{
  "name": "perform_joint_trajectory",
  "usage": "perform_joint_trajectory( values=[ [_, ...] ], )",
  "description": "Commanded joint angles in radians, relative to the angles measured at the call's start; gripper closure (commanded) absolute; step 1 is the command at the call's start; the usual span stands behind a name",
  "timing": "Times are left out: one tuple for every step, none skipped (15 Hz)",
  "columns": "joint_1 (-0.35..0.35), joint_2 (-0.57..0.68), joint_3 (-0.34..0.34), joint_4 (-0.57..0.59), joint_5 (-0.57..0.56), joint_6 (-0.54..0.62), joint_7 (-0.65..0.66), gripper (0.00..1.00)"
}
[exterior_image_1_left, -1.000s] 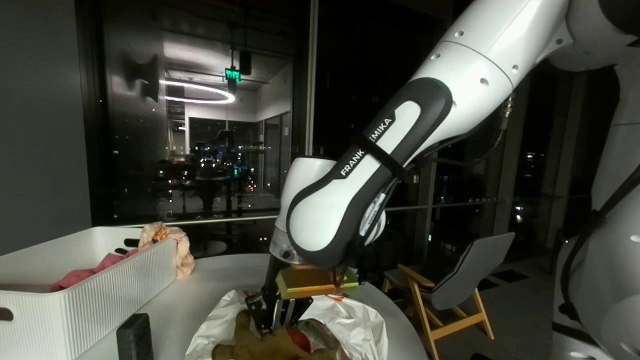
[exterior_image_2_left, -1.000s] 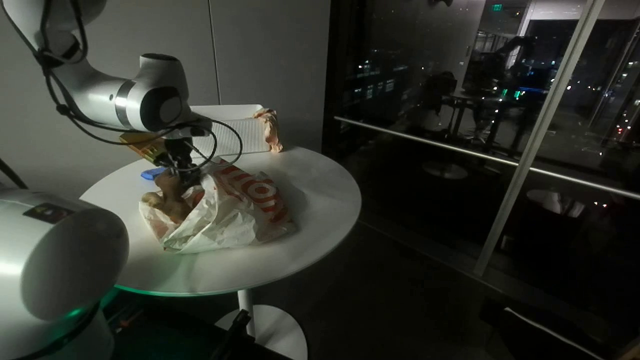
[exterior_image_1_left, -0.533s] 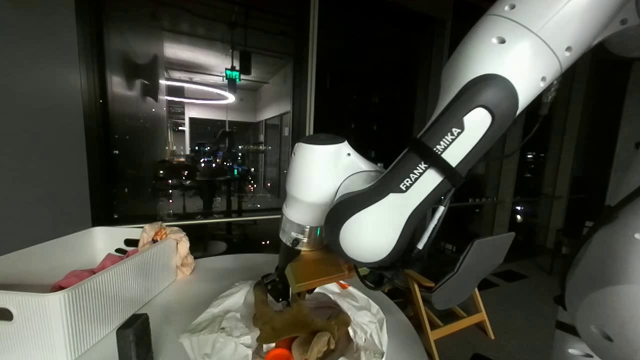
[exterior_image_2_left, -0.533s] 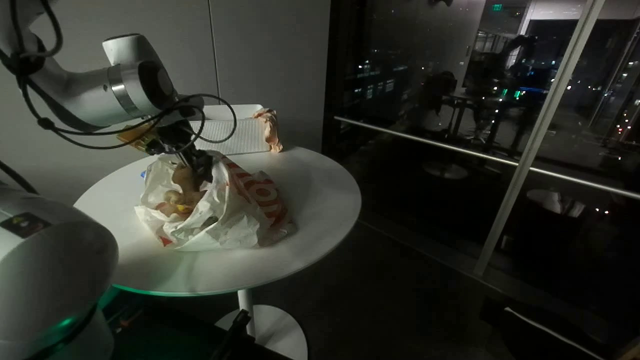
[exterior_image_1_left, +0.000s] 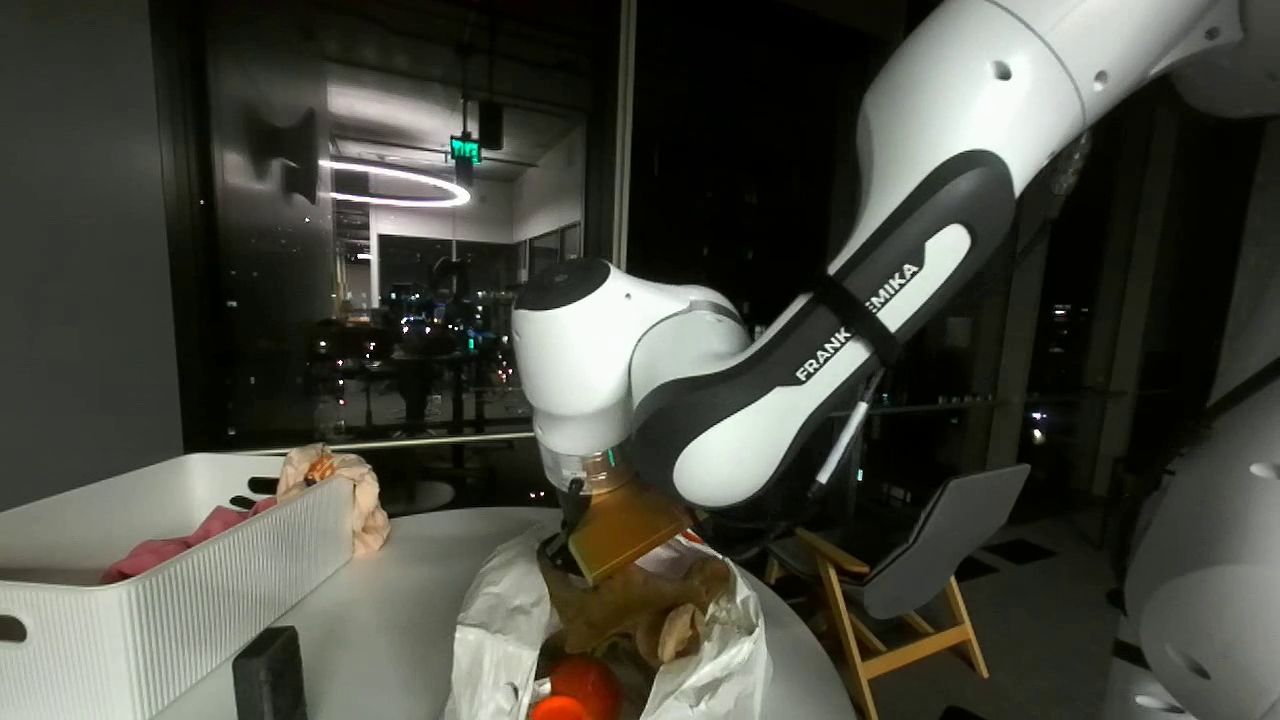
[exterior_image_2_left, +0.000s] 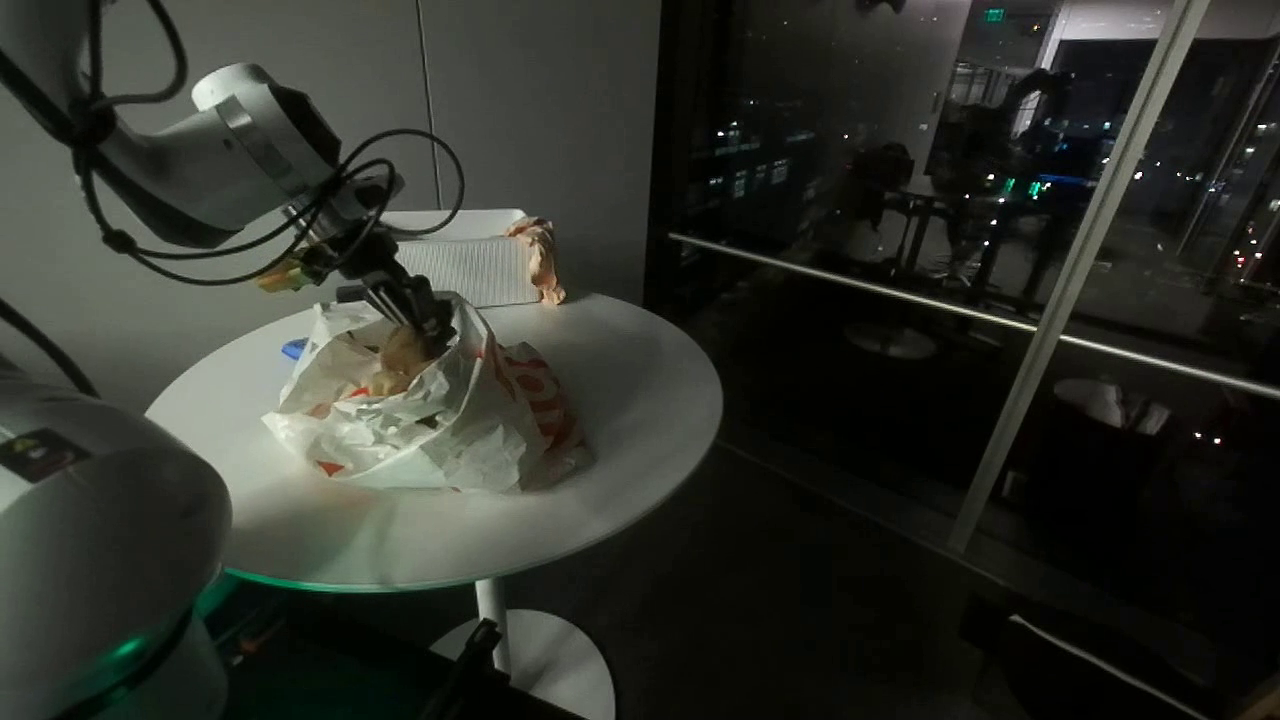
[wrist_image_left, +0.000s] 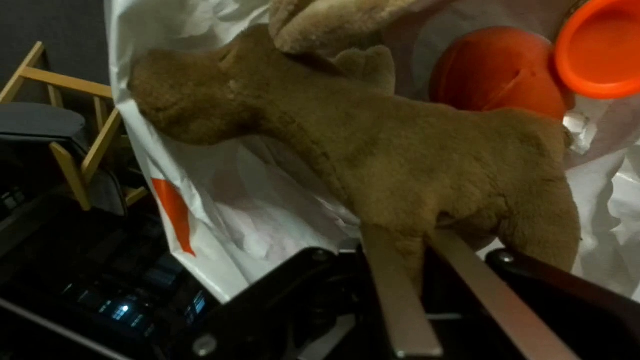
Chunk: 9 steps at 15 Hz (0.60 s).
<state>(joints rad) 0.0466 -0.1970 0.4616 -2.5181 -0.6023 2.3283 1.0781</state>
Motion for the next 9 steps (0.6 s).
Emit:
perform_joint_trajectory(
  values=[
    [0.055,0.179,-0.081,0.081,0.037,0.053,-0.109,0.91],
    [0.069,0.202,-0.101,0.075,0.063,0.101,-0.14,0.63],
    [0.085,0.217,-0.118,0.074,0.103,0.129,-0.188,0.62],
    [0.099,0.219,-0.131,0.074,0.138,0.148,-0.226,0.56],
    [0.112,0.216,-0.141,0.073,0.186,0.158,-0.27,0.49],
    [0.13,0.186,-0.144,0.068,0.234,0.13,-0.301,0.41],
    [0.146,0.148,-0.143,0.061,0.263,0.108,-0.325,0.34],
    [0.16,0.118,-0.141,0.058,0.293,0.085,-0.341,0.27],
    [0.176,0.069,-0.133,0.048,0.294,0.057,-0.334,0.18]
  ],
)
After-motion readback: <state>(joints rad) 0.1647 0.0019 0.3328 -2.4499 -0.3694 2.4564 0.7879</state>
